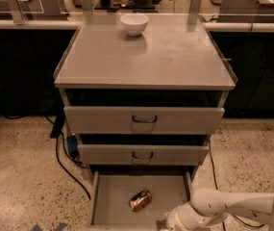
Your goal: Pick orange can from bottom drawer and place on counter
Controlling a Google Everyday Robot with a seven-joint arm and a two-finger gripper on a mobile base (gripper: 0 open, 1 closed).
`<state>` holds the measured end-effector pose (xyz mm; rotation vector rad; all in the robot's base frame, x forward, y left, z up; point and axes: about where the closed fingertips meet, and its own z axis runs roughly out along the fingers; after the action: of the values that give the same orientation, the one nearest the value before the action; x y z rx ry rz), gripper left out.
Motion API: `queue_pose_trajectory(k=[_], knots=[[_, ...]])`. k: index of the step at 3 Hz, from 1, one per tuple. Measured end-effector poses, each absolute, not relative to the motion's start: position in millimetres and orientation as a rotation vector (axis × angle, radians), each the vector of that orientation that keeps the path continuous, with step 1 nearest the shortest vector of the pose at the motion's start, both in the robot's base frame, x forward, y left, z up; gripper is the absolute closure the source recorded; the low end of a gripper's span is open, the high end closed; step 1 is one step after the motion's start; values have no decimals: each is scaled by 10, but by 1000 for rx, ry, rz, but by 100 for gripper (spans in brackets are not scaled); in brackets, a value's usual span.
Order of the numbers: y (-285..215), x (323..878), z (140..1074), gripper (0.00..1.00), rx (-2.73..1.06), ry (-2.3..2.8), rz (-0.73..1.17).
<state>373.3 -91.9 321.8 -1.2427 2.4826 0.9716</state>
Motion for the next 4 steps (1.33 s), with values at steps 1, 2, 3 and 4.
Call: queue_pose_trajectory(k=[1, 2, 3, 4], knots=[[-884, 3766, 3179, 0, -1259, 2483, 971], [-750, 4181, 3151, 0, -1294, 2410, 887], [-608, 4554, 3385, 0, -1264, 2280, 748], [-608, 4752, 3389, 0, -1213, 2261, 682]])
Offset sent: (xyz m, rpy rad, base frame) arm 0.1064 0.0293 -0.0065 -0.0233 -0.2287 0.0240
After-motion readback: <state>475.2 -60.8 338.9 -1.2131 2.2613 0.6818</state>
